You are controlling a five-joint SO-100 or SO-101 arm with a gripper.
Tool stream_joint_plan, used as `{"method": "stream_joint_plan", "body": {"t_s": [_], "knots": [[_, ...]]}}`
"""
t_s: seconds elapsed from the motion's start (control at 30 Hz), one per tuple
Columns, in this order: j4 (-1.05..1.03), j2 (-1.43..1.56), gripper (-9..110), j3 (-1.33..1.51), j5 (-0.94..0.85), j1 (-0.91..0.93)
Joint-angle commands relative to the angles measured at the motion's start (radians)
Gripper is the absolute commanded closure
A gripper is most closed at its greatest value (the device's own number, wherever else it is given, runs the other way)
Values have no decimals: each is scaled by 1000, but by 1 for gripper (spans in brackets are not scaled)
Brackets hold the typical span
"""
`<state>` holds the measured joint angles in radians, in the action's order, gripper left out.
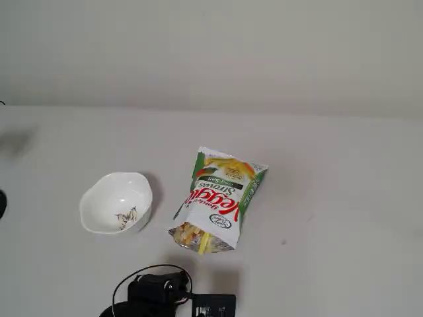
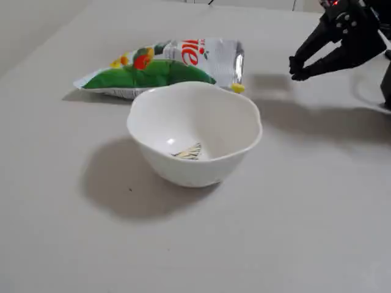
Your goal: Pick up veggie straw from inside of open veggie straw packet and place it inside the bowl on the left side of the veggie straw packet
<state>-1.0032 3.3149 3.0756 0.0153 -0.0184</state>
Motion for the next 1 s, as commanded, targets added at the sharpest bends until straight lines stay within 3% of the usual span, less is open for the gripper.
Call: {"method": "stream_joint_plan", "body": {"t_s": [0.0,0.83,0.97], "knots": [[17,9,101,-5,9,15],[17,9,101,-5,-3,5],[25,9,101,-3,-72,-58]]}}
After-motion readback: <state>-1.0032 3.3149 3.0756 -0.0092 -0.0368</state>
